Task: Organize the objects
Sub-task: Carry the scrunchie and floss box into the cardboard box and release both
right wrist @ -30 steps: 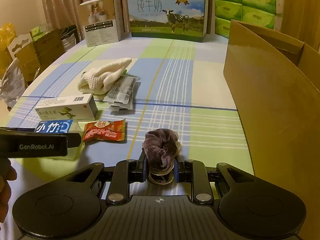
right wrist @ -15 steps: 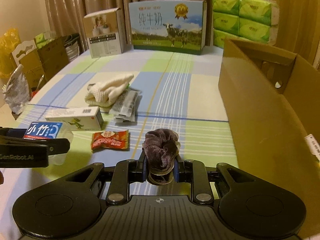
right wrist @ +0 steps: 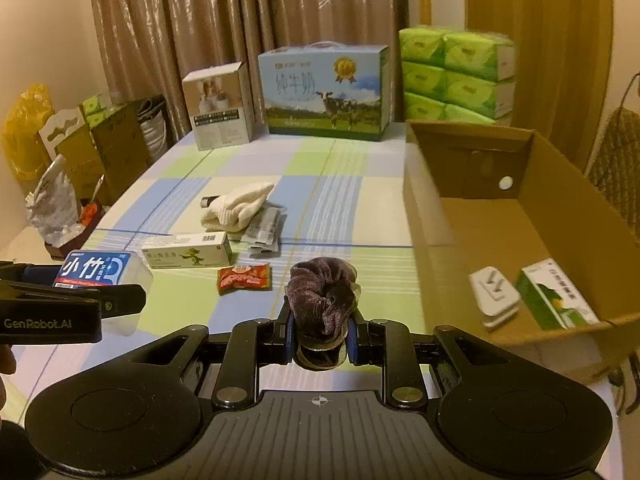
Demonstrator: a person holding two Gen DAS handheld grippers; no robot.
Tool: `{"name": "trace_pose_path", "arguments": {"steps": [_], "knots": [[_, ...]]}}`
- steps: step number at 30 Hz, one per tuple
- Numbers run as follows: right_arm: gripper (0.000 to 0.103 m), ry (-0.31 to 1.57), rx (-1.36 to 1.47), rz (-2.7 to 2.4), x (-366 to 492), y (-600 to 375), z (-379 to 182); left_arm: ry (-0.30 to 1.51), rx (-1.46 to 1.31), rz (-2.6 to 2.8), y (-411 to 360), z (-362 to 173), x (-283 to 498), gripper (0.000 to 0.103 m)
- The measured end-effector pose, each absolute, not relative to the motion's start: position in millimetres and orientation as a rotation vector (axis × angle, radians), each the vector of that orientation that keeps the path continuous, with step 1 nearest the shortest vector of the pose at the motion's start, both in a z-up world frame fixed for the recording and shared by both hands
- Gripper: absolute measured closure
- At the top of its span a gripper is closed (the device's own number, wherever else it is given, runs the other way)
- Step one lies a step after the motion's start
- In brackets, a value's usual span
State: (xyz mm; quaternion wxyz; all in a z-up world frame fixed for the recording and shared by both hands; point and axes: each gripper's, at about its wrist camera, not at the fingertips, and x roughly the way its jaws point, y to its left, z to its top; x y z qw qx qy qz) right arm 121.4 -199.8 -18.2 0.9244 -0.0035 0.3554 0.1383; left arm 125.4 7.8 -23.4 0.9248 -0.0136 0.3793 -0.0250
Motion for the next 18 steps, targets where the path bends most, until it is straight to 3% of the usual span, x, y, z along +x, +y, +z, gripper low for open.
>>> {"name": "trace_pose_path", "arguments": {"steps": [18], "knots": [[0.082,0.685,0.025,0.208,72,-260,22,0.742,-0.012,-0.156,-46,18,84,0.016]]}}
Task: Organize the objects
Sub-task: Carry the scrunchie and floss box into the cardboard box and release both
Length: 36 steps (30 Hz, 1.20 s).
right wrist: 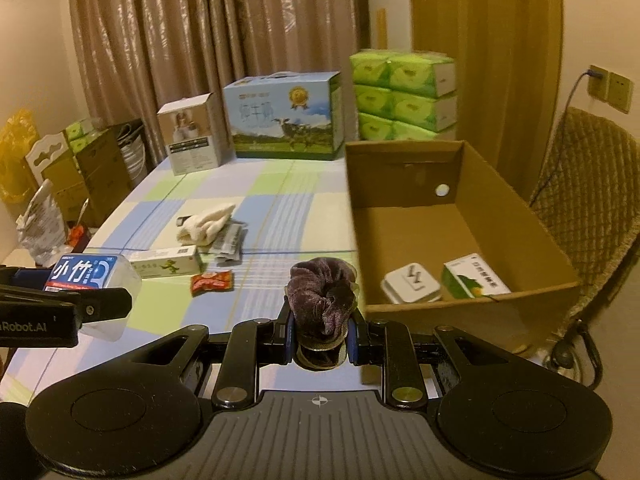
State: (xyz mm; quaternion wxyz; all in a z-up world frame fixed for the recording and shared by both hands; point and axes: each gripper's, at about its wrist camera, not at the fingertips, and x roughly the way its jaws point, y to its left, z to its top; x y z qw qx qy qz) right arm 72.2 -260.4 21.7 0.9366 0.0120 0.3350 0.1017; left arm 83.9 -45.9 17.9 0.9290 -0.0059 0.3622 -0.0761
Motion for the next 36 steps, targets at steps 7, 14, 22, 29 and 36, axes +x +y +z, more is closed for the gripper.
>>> {"name": "trace_pose_path", "arguments": {"steps": [7,14,22,29,36], "knots": [[0.082,0.667,0.045,0.167,70,-284,31,0.735,0.002,-0.194,-63,22,86,0.016],[0.082,0.65,0.048,0.113,75,-310,42,0.717,0.008,-0.256,-86,33,97,0.016],[0.082,0.638,0.049,0.044,85,-348,49,0.703,0.033,-0.348,-130,41,117,0.016],[0.082,0.632,0.069,0.013,99,-376,50,0.711,0.052,-0.407,-166,41,139,0.016],[0.081,0.64,0.084,0.004,124,-400,47,0.72,0.085,-0.464,-201,35,165,0.015]]}}
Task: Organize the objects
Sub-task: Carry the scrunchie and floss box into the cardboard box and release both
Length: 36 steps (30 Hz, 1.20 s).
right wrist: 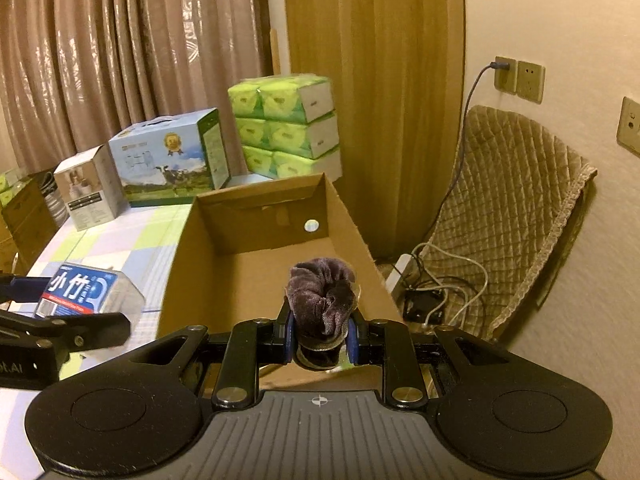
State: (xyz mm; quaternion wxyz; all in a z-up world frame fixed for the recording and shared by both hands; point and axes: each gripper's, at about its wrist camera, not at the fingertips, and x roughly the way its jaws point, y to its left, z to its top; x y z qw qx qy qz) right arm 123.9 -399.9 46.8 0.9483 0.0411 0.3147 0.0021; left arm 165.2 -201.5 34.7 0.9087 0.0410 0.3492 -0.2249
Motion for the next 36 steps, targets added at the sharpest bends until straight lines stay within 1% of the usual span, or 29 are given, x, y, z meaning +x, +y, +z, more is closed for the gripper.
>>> {"name": "trace_pose_path", "arguments": {"steps": [14,16,17,24,31,32,33,34,35,36], "knots": [[0.081,0.645,0.135,-0.012,162,-431,33,0.762,0.121,-0.503,-241,2,217,0.015],[0.081,0.653,0.14,-0.014,163,-434,29,0.774,0.124,-0.5,-245,-4,223,0.012],[0.081,0.656,0.143,-0.014,163,-435,28,0.775,0.127,-0.492,-245,-5,225,0.008],[0.081,0.674,0.156,0.002,164,-434,21,0.764,0.101,-0.465,-227,0,223,0.007],[0.081,0.678,0.184,0.061,172,-422,18,0.752,0.039,-0.385,-189,11,216,0.007],[0.075,0.675,0.199,0.077,174,-421,18,0.751,0.036,-0.376,-185,12,215,0.007],[0.057,0.674,0.221,0.092,176,-421,18,0.749,0.035,-0.366,-180,12,214,0.007],[0.044,0.672,0.247,0.1,178,-421,17,0.751,0.034,-0.357,-176,12,213,0.007],[0.024,0.668,0.265,0.099,178,-421,17,0.752,0.033,-0.351,-171,12,211,0.007],[0.022,0.657,0.277,0.095,178,-420,17,0.755,0.033,-0.345,-167,12,209,0.007]]}}
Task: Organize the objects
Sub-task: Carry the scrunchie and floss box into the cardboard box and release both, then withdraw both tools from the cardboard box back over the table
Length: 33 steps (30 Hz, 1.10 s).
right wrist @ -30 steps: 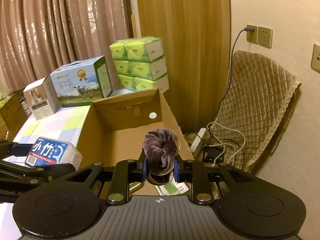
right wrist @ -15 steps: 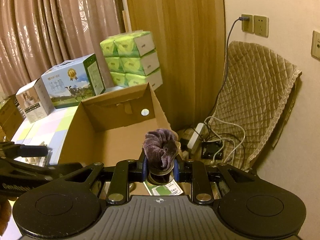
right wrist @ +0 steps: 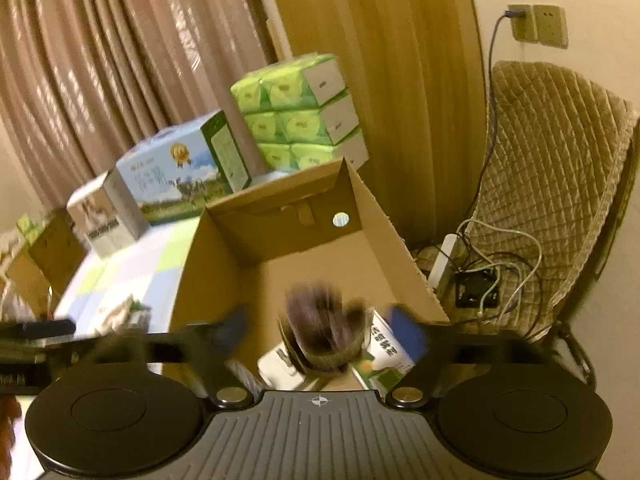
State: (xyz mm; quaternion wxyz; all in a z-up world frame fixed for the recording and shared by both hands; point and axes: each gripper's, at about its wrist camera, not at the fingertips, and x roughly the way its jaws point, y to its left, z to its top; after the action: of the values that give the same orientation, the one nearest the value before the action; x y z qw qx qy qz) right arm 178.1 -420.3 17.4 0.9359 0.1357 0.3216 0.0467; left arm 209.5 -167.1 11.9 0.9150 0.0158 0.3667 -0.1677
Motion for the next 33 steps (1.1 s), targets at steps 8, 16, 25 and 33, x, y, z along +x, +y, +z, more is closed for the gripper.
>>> {"name": "trace_pose_path", "arguments": {"steps": [8,16,25,33], "knots": [[0.022,0.641,0.257,0.089,168,-410,30,0.762,0.008,-0.287,-131,11,192,0.007],[0.022,0.598,0.234,0.138,134,-375,54,0.745,-0.006,-0.228,-89,18,155,0.006],[0.017,0.593,0.186,0.251,97,-305,61,0.753,-0.032,-0.104,-19,22,105,0.005],[0.014,0.622,0.163,0.321,76,-263,53,0.748,-0.059,-0.019,23,25,77,0.003]]}}
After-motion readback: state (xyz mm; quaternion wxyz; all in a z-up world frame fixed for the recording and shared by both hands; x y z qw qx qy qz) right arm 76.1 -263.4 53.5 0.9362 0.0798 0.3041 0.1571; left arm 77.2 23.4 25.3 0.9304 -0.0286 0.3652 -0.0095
